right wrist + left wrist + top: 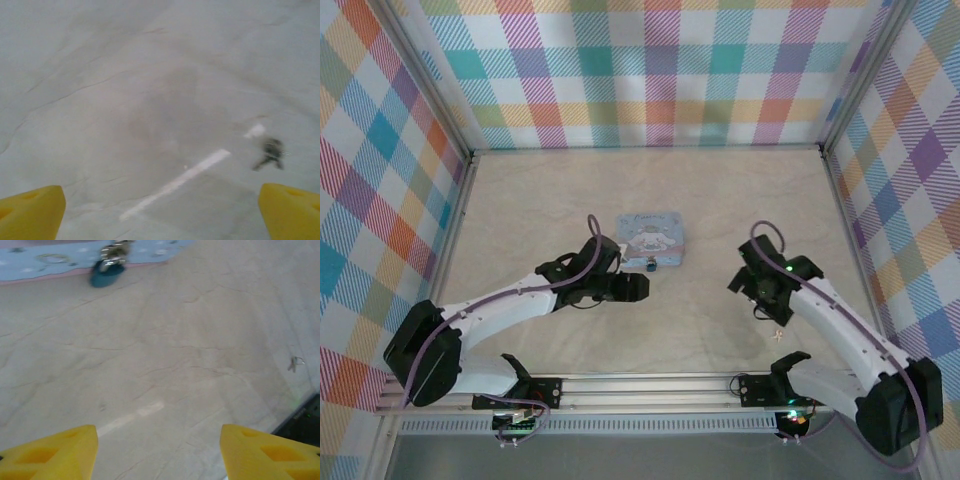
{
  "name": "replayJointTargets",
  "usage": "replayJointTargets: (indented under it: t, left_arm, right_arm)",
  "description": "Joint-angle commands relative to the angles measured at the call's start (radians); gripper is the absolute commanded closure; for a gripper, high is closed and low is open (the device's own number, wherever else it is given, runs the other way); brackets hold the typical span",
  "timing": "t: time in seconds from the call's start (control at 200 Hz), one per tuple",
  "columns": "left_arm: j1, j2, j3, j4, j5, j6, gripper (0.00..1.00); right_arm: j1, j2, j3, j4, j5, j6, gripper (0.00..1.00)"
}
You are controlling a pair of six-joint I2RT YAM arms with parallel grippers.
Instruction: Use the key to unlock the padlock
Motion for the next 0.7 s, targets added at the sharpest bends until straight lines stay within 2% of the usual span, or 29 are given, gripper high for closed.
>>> replayJointTargets:
  t: [0.0, 0.175, 0.305, 0.455, 0.545, 0.695]
  left_arm:
    - [-0.028, 0.025, 0.036, 0.029, 0.014, 0.049, 0.34]
    - [-0.035, 0.047, 0.025, 0.067, 0.022, 0.057, 0.34]
    - [-0.036, 0.047, 0.022, 0.070, 0.031, 0.067, 0.34]
    - [-0.035, 0.033, 0.014, 0.069, 0.026, 0.078, 0.34]
    - [-0.035, 0.033, 0.011, 0.064, 0.022, 0.086, 0.34]
    - [-0.035, 0.039, 0.014, 0.058, 0.028, 0.095, 0.34]
  right_arm:
    - [-0.107, -0.019, -0.014, -0.144, -0.037, 0.027, 0.00]
    - [-0.245, 0.040, -0.018, -0.150, -0.104, 0.028, 0.00]
    - [-0.317, 0.098, -0.036, -0.106, -0.152, 0.037, 0.04]
    - [-0.358, 0.175, -0.060, -0.037, -0.231, 0.062, 0.13]
    - [-0.368, 0.203, -0.070, 0.002, -0.237, 0.076, 0.23]
    - [-0.387, 0.250, -0.070, 0.017, -0.191, 0.088, 0.26]
